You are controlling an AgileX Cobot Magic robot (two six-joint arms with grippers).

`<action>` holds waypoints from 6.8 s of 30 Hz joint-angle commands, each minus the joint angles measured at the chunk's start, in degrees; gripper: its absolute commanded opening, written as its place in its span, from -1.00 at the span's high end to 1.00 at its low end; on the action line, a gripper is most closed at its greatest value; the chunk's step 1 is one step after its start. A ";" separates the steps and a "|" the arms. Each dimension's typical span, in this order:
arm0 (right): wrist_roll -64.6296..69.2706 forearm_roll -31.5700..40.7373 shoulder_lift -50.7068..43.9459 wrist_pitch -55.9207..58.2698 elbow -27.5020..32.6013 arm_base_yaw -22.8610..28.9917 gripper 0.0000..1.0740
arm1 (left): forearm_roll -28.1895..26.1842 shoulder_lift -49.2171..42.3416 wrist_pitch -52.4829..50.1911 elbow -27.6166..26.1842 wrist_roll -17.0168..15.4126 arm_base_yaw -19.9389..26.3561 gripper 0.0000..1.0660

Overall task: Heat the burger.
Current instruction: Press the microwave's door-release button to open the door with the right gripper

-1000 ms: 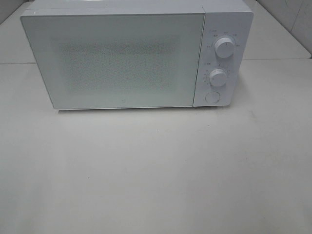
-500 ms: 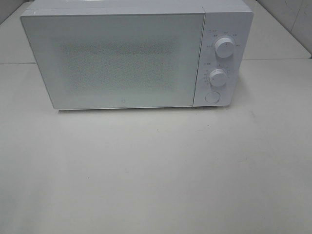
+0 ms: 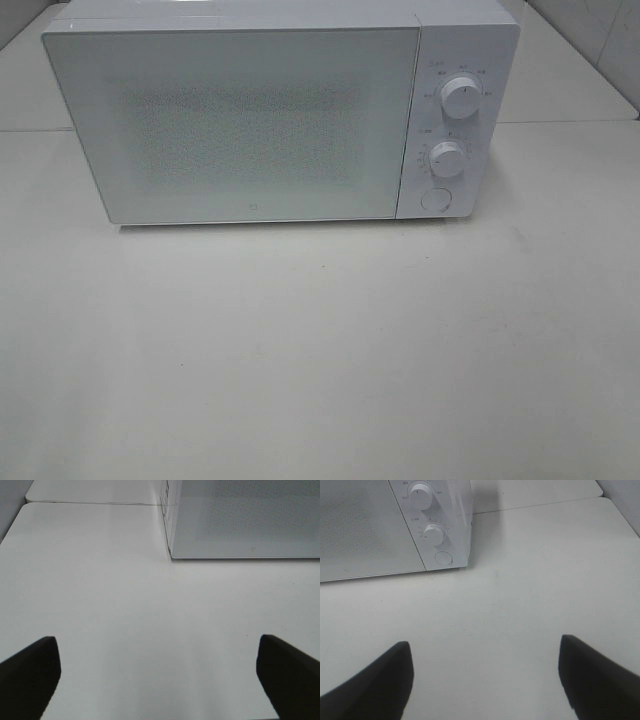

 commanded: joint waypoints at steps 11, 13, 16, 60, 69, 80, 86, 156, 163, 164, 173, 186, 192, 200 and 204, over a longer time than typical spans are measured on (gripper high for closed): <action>0.29 1.09 2.64 -5.39 -1.43 -0.29 -0.42 | -0.52 -1.03 0.06 0.06 0.00 0.11 -0.88; 0.23 1.09 3.44 -6.30 -1.43 -0.29 -0.42 | -0.52 -1.03 0.06 0.06 0.00 0.11 -0.88; 0.17 1.09 6.36 -10.49 -1.43 -0.29 -0.42 | -0.52 -1.03 0.06 0.06 0.00 0.11 -0.88; 18.05 -0.40 60.33 -65.43 3.15 -0.06 1.00 | -0.52 -1.03 0.06 0.06 0.00 0.11 -0.88; 40.91 -2.12 66.75 -81.53 10.14 -0.06 1.00 | -0.52 -1.03 0.06 0.06 0.00 0.11 -0.88; 74.26 -12.03 77.75 -96.31 13.06 -0.06 1.00 | -0.52 -1.03 0.06 0.06 0.00 0.11 -0.88; 79.53 -8.25 85.83 -101.70 13.06 2.01 1.00 | -0.52 -1.03 0.06 0.06 0.00 0.11 -0.88; 72.42 25.32 119.86 -109.09 -16.62 21.72 1.00 | -0.52 -1.03 0.06 0.06 0.06 0.11 -0.88; 69.56 27.73 120.32 -112.30 -18.22 21.72 1.00 | -0.52 -1.03 0.06 0.06 0.00 0.11 -0.88; 69.56 28.13 121.01 -113.27 -18.79 21.72 1.00 | -0.52 -1.03 0.06 0.06 0.00 0.11 -0.88; 69.16 28.13 122.50 -118.32 -21.08 21.72 1.00 | -0.52 -1.03 0.06 0.06 0.00 0.11 -0.88; 65.60 28.48 122.67 -122.56 -25.84 21.72 1.00 | -0.52 -1.03 0.06 0.06 0.06 0.11 -0.88; 65.66 28.42 122.67 -122.56 -25.90 21.72 1.00 | -0.52 -1.03 0.06 0.06 0.06 0.11 -0.88; 65.60 28.07 122.10 -122.15 -25.90 21.94 1.00 | -0.52 -1.03 0.06 0.06 0.00 0.11 -0.88; 65.72 27.73 121.98 -121.75 -25.27 21.94 1.00 | -0.52 -1.03 0.06 0.06 0.00 0.11 -0.88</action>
